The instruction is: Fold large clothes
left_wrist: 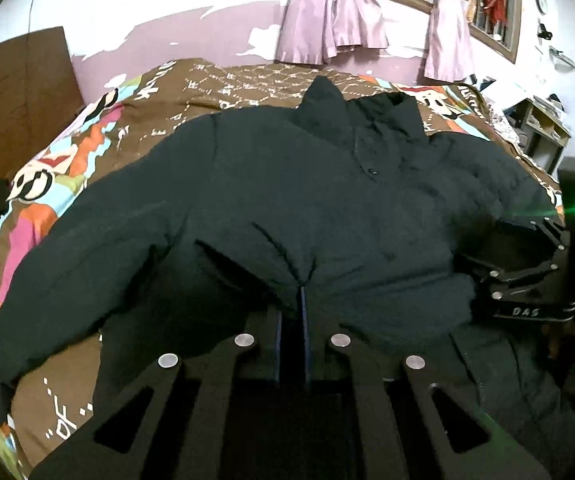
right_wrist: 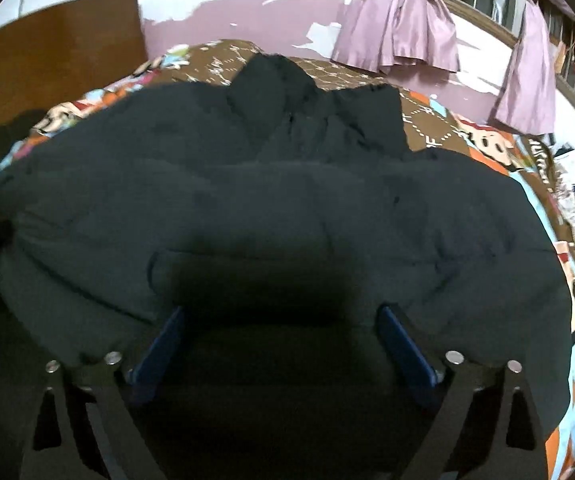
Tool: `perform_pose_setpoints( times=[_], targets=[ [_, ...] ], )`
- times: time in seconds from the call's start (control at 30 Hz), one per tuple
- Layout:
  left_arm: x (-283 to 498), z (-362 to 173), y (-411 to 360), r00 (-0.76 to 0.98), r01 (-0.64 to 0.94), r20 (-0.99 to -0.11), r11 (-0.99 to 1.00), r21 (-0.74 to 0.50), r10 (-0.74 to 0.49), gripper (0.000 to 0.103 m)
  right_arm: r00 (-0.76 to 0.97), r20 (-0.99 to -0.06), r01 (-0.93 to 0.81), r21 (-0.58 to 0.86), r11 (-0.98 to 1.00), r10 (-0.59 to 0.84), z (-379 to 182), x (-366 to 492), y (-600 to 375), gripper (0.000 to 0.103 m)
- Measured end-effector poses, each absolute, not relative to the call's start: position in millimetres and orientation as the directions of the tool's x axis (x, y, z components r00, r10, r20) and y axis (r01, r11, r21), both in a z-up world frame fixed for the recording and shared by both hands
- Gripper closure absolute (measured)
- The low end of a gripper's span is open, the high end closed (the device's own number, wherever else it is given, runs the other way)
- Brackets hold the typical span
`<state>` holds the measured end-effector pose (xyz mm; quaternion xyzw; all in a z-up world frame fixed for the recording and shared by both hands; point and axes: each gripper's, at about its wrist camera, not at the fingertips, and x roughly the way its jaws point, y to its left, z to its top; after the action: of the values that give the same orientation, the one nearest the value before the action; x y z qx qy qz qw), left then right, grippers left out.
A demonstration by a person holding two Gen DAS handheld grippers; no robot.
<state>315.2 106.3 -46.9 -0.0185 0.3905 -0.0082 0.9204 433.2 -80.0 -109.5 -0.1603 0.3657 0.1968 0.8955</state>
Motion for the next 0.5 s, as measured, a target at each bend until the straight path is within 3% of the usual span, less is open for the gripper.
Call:
perform_pose_setpoints(
  times=[0.07, 0.2, 0.27, 0.33, 0.43, 0.5],
  targets=[
    [319.1, -47.2, 114.8, 0.677, -0.036, -0.735, 0.997, -0.071, -0.028, 0.093, 0.671, -0.709, -0.459, -0.166, 0.873, 0.217, -115.5, 431.6, -78.2, 0.003],
    [308.4, -39.6, 140.8, 0.680, -0.066, -0.717, 0.961, -0.267, -0.152, 0.088, 0.675, -0.701, -0.465, -0.162, 0.870, 0.230, -117.3, 429.1, -82.8, 0.002],
    [297.6, -29.9, 150.8, 0.693, -0.071, -0.702, 0.953, -0.295, -0.165, 0.074, 0.677, -0.696, -0.467, -0.155, 0.870, 0.239, -118.0, 428.7, -84.6, 0.001],
    [285.7, -18.6, 164.0, 0.715, -0.090, -0.678, 0.939, -0.331, -0.170, 0.044, 0.686, -0.686, -0.467, -0.157, 0.871, 0.244, -118.0, 426.8, -85.8, 0.000],
    [268.1, -5.3, 185.5, 0.731, -0.125, -0.658, 0.913, -0.389, -0.181, 0.037, 0.699, -0.670, -0.466, -0.163, 0.869, 0.250, -118.2, 422.6, -86.7, 0.000],
    [256.7, 4.4, 206.6, 0.704, -0.185, -0.701, 0.922, -0.341, -0.118, 0.037, 0.703, -0.665, -0.468, -0.164, 0.868, 0.253, -117.7, 421.5, -87.5, 0.000]
  ],
)
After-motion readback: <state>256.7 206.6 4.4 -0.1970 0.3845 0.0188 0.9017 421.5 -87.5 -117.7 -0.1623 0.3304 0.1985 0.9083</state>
